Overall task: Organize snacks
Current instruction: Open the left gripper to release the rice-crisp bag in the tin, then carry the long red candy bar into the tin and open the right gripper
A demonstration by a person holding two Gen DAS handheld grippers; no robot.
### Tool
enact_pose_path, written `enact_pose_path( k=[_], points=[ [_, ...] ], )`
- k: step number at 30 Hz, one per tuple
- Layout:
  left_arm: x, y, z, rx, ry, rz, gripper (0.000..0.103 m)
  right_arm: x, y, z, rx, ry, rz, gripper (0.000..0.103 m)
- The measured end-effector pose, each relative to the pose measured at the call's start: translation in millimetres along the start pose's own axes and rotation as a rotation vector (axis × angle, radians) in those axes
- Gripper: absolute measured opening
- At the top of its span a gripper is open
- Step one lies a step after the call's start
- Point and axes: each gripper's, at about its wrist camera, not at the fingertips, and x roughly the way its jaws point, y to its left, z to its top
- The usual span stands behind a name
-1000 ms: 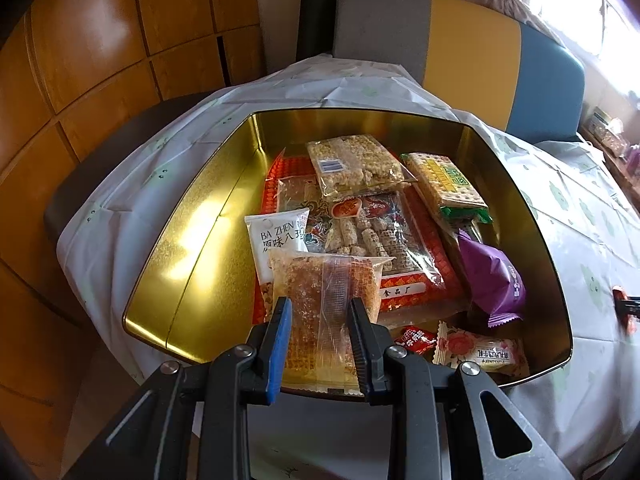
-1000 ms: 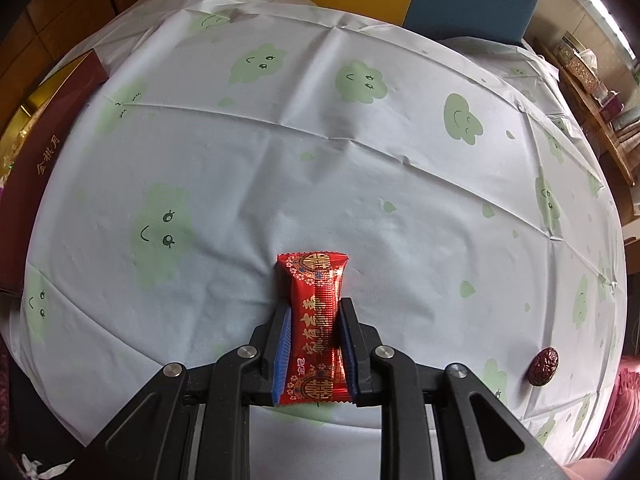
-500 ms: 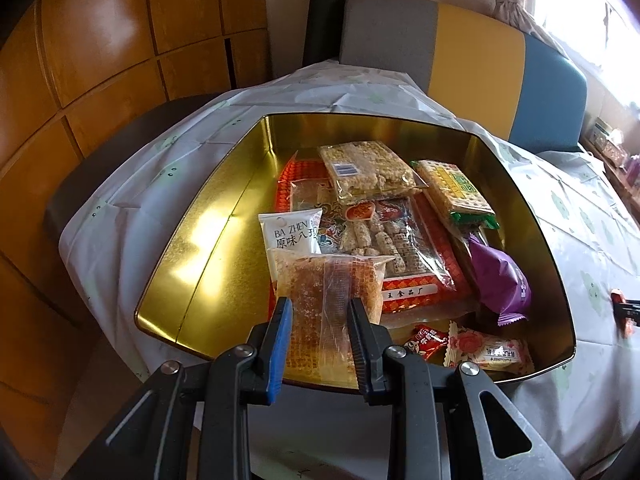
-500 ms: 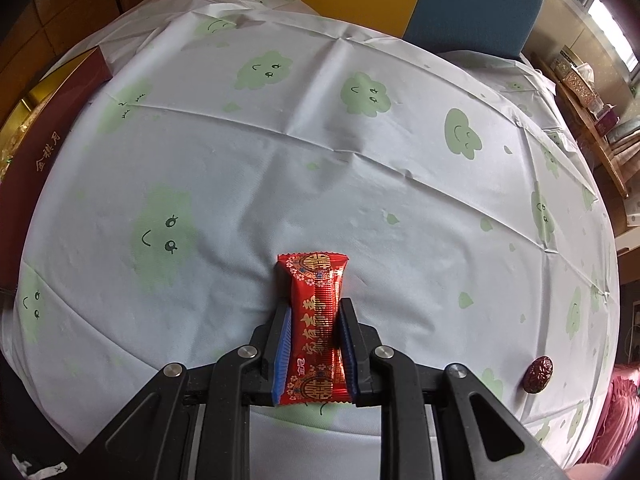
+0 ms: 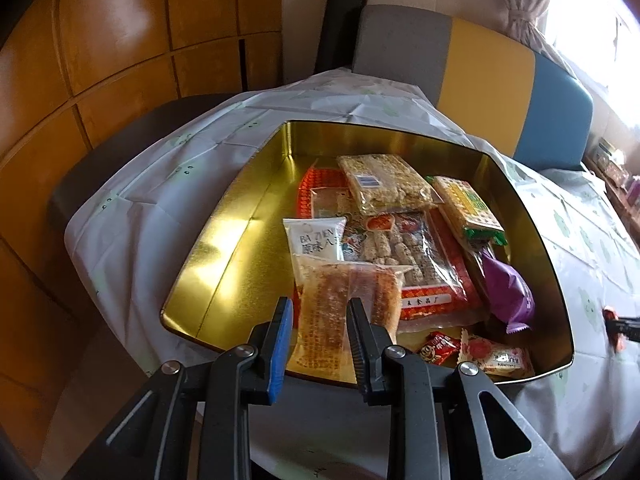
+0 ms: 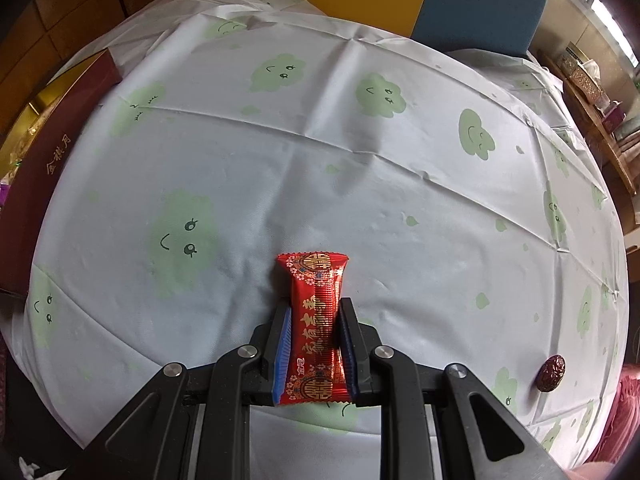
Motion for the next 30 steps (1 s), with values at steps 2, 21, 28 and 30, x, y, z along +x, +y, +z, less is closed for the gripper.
enact_pose_path(
  k=[2,21,28,30],
  points=[
    [-1.1,4.9,1.4,-0.02,-0.002,-0.002,0.028,-0.4,0.0,3.5,-0.004,0.011,-0.011,0.022],
    [-4.6,21.9,4.0,-0.063,-0.01,0.017,0.028,-76.2,107.5,41.2,-0.117,-0.184,0.213,0.022],
    [-2.7,23.9,3.5,-0.071,-0.008,0.015,0.028,-98.6,200.1,57.3,-0.238,-0.262,0.42,0.022],
    [-1.9,25.7,3.5,-0.076,-0.007,0.015,0.028,-98.2,226.1,61.5,-0.267,-0.268,0.468,0.022]
  ],
)
